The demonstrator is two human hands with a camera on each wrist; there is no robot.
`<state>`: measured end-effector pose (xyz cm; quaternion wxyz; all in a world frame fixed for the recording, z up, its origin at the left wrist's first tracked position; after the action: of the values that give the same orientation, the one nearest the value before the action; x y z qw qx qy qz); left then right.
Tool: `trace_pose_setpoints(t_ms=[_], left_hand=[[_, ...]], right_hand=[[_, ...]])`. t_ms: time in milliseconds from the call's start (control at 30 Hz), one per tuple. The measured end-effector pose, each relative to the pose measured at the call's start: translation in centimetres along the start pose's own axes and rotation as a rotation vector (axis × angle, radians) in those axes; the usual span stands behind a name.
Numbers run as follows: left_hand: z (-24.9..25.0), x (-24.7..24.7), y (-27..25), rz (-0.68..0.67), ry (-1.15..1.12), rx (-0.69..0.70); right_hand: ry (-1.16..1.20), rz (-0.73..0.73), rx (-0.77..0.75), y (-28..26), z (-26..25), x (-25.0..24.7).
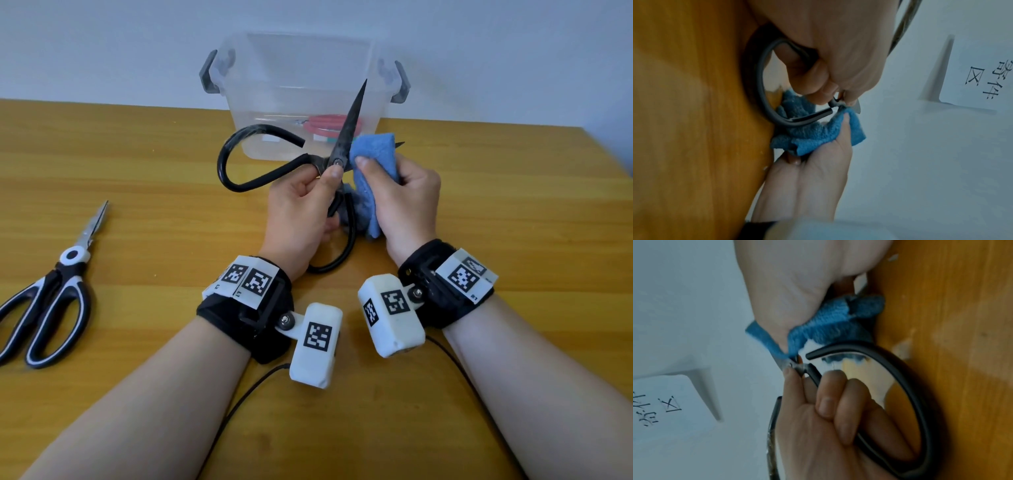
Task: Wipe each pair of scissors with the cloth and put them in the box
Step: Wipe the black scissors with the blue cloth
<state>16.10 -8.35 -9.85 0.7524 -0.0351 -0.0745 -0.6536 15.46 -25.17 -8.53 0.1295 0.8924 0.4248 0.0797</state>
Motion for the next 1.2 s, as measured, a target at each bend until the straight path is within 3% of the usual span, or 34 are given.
trace_pose_setpoints(t_ms=[67,133,300,400,533,733,800,933,1000,1033,1133,1200], left_hand=[[-0.1,0.0,0.0,0.010,0.020,0.002],[-0.1,-0.2,0.0,0.030,0.042,0.011],[0.1,0.1,0.0,0.002,0.009,0.022],[-0.1,0.1,0.0,-0.018,0.016,0.006],[-0.2,0.0,0.1,0.004,0.056,0.018],[0.2,0.2,0.0,-0.027,0.008,0.038],[0.0,0.2,0.0,-0.031,-0.008,0.017],[-0.3,0.1,0.1,-0.008,0.029,-0.001],[-0.3,-0.1,0.1,0.013,0.036,0.000],[-0.3,-0.2,0.1,0.019,0.028,0.003],[-0.1,0.0,0.1,-0.013,-0.009,0.017],[-0.2,0.3,0.0,-0.048,-0.004,0.006]], right_hand=[[0.015,0.138,0.034,0.8,0.7,-1.4],[0.056,0.174,0.066,1.0,1.1,-1.9],[0.037,-0.114,-0.032,-0.6,-0.6,1.0],[0.026,0.022,-0.044,0.2,-0.3,-0.2],[0.071,0.218,0.080,1.4,1.2,-2.6],[0.040,-0.166,-0.011,-0.6,-0.3,1.3],[0.035,-0.093,-0.019,-0.2,-0.3,0.8],[0.087,0.202,0.068,1.4,1.1,-2.3],[0.132,0.238,0.117,1.6,1.5,-2.8],[0.147,0.193,0.122,1.4,1.5,-2.3],[0.102,-0.122,0.056,-0.1,0.1,0.8],[0.068,-0.195,0.046,-0.6,-0.3,1.5]])
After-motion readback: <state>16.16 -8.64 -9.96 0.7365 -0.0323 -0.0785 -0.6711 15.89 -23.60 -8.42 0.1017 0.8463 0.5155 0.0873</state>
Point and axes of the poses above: each hand's wrist, its own y-axis towards the middle knuckle, its own x-axis out of the palm, z = x × y, the point moved 9 cm from there along y, towards the middle knuckle, and after that the axes turned 11 degrees about z, right-handed, at the moved point
